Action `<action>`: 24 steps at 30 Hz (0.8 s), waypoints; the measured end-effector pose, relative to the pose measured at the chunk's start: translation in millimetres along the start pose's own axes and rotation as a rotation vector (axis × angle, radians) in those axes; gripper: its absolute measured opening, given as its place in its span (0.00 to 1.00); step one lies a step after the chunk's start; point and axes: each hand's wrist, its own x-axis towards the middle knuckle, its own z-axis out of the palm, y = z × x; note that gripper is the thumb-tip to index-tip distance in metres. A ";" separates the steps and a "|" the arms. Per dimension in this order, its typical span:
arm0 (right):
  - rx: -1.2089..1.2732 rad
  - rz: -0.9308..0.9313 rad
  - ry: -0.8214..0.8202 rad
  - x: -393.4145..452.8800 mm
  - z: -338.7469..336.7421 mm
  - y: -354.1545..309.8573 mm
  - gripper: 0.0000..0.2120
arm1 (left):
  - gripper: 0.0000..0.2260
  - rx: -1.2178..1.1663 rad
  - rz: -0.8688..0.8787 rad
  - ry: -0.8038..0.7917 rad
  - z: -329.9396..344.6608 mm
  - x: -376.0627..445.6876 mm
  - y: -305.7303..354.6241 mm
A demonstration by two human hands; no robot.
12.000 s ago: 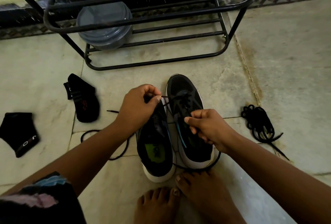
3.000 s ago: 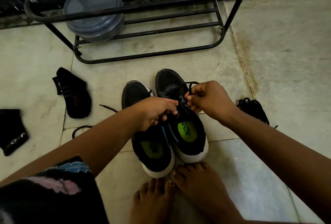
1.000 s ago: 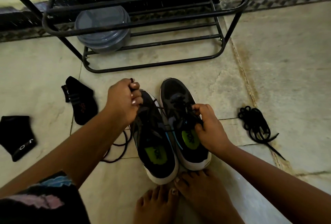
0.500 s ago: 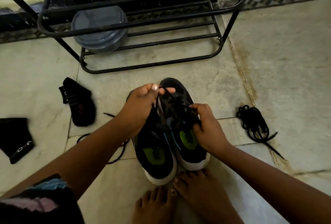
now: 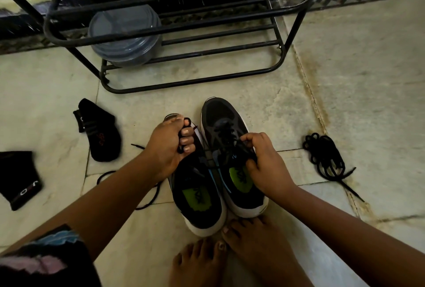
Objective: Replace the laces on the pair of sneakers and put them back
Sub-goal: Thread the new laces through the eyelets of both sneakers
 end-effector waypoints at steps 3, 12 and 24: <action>-0.175 -0.140 0.065 -0.6 -6.7 -4.5 0.18 | 0.13 0.101 0.032 0.002 1.1 -1.8 -0.7; -0.667 -0.655 0.038 18.2 -20.6 -12.8 0.11 | 0.13 0.021 0.099 0.060 8.1 -3.1 0.9; 0.007 -0.225 -0.668 4.7 -97.5 -56.2 0.28 | 0.12 0.253 0.369 0.307 -5.1 8.4 -8.4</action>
